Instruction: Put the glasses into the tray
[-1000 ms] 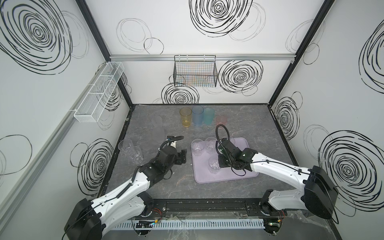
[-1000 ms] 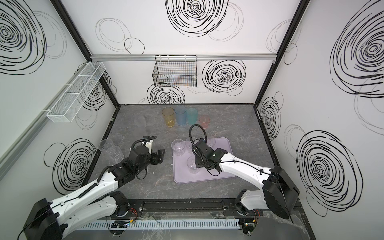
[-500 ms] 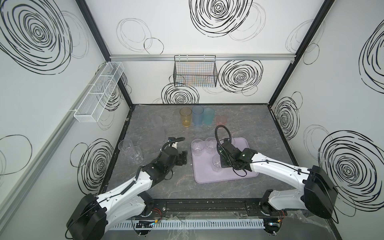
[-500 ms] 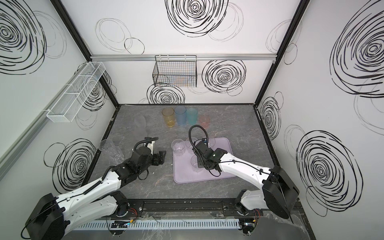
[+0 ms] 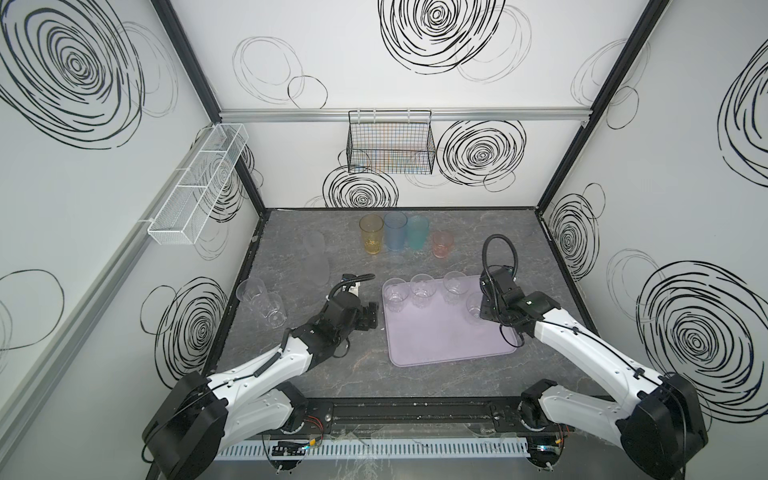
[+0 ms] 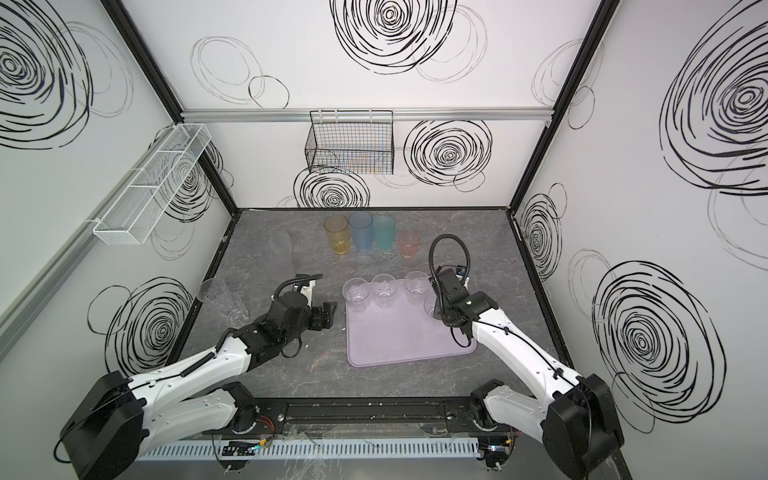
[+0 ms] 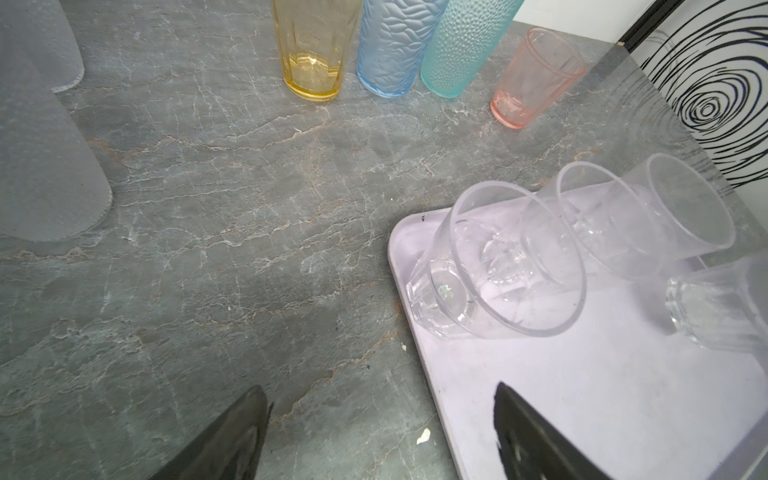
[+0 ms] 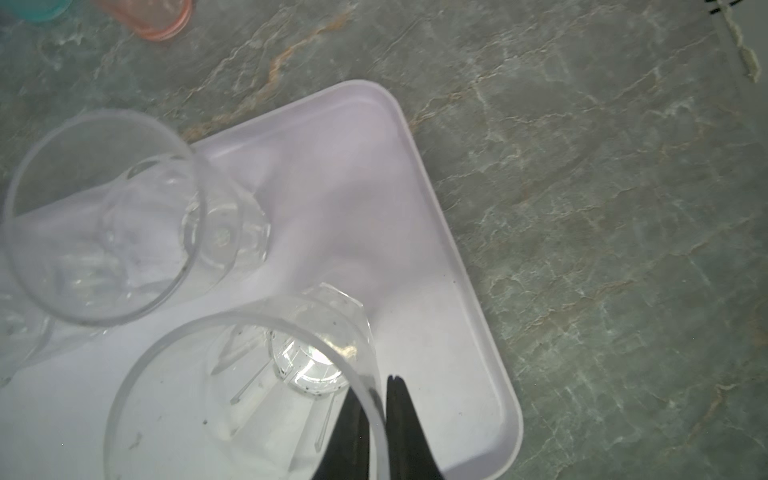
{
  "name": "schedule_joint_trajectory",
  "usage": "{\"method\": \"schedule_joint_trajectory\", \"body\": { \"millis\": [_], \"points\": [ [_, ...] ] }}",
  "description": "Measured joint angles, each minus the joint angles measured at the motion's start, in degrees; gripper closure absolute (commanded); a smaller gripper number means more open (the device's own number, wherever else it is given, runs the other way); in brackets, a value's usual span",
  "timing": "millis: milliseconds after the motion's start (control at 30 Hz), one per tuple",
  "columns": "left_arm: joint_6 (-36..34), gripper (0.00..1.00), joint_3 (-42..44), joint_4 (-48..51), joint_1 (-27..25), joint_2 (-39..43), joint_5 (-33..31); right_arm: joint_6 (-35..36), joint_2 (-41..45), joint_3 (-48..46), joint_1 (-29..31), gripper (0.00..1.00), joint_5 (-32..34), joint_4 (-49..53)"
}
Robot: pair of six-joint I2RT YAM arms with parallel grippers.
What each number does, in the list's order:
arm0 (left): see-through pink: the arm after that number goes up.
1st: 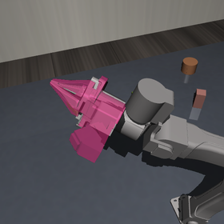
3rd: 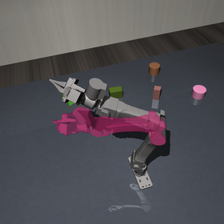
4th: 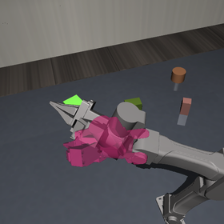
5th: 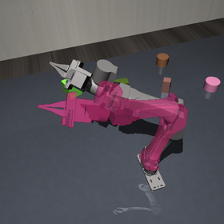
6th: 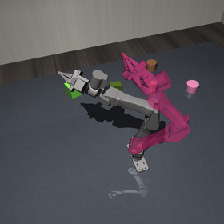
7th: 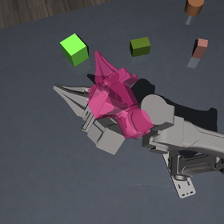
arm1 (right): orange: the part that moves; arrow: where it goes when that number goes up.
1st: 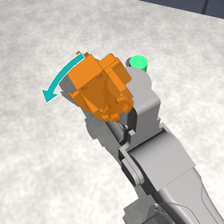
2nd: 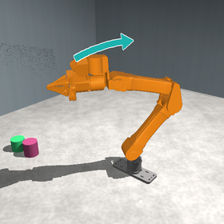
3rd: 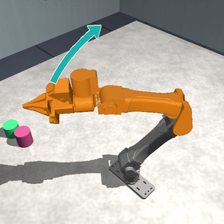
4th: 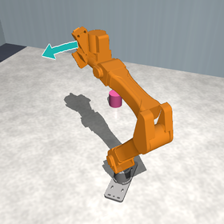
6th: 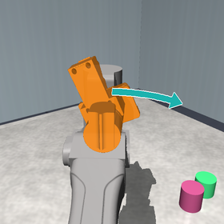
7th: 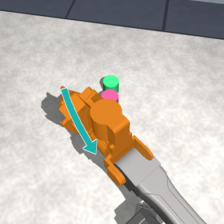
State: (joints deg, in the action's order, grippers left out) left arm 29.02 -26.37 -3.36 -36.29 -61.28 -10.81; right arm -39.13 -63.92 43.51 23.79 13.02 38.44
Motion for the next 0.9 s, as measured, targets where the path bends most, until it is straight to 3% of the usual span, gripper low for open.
{"method": "schedule_joint_trajectory", "body": {
  "millis": [133,200,300,567,700,900],
  "points": [
    [0.0,0.1,0.0,0.0,0.0,1.3,0.2,0.8,0.0,-1.5,-6.5,0.91,-0.8,-3.6],
    [0.2,0.01,0.0,0.3,0.0,2.0,-0.4,1.5,-0.8,-1.5,-9.0,0.91,-1.0,-6.0],
    [0.9,0.04,0.0,1.5,0.5,3.1,-2.2,2.2,-4.5,-0.1,-11.2,0.9,-1.4,-9.3],
    [2.6,0.04,0.5,3.6,4.8,8.9,-5.1,3.0,-19.1,8.0,-13.0,0.89,-6.0,-12.9],
    [3.7,0.04,2.5,2.3,7.6,13.9,-4.9,3.0,-20.0,8.5,-13.0,0.86,-7.6,-14.7],
    [3.8,0.01,6.5,0.2,11.4,21.7,-4.2,3.2,-20.0,8.5,-13.0,0.72,-7.9,-15.0]
  ]
}}
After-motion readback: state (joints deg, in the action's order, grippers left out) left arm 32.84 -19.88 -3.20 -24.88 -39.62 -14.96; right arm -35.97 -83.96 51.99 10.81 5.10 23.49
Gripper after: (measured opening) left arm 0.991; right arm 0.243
